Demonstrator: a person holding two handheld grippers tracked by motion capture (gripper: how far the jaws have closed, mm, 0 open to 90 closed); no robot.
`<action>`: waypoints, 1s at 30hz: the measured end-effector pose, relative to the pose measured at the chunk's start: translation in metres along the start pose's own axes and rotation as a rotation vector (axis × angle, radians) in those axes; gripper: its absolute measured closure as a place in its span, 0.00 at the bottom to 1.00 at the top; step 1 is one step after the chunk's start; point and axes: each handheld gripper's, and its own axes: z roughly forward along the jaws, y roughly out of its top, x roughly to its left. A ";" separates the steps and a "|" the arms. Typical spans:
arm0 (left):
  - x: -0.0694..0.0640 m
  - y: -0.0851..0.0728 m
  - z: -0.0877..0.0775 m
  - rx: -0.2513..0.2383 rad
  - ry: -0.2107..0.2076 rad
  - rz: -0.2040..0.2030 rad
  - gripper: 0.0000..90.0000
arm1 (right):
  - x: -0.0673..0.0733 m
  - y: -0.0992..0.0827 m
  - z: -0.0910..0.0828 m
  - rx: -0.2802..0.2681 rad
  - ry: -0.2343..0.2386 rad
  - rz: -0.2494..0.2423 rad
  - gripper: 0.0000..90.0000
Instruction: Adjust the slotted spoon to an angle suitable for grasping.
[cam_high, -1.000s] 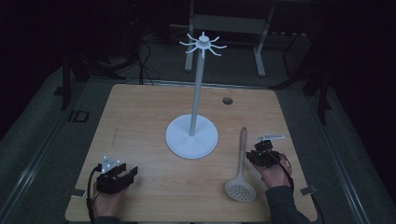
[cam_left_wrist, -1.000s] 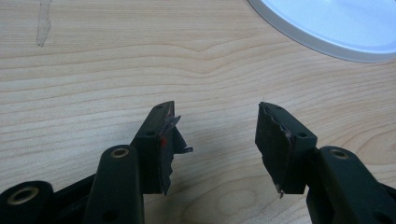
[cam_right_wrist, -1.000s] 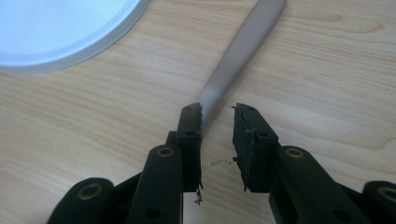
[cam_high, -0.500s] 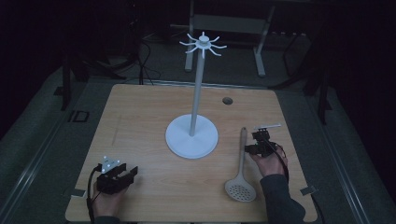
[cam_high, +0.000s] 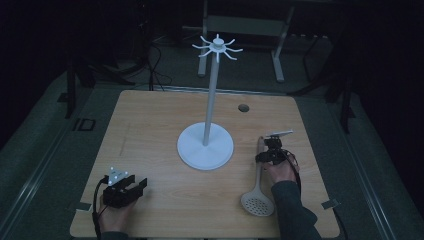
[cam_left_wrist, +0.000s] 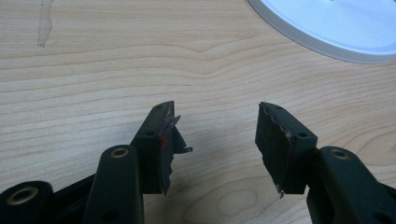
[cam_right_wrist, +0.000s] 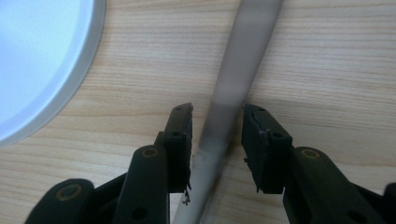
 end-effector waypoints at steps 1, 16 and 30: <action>0.000 0.000 0.000 0.001 0.000 -0.001 0.53 | 0.001 0.000 0.002 0.007 0.005 0.004 0.71; 0.003 0.000 -0.001 -0.008 -0.008 -0.023 0.53 | 0.012 0.005 0.013 0.036 -0.043 -0.026 0.74; 0.003 0.000 -0.001 -0.009 -0.008 -0.023 0.53 | 0.048 0.011 0.022 0.073 -0.125 -0.138 0.78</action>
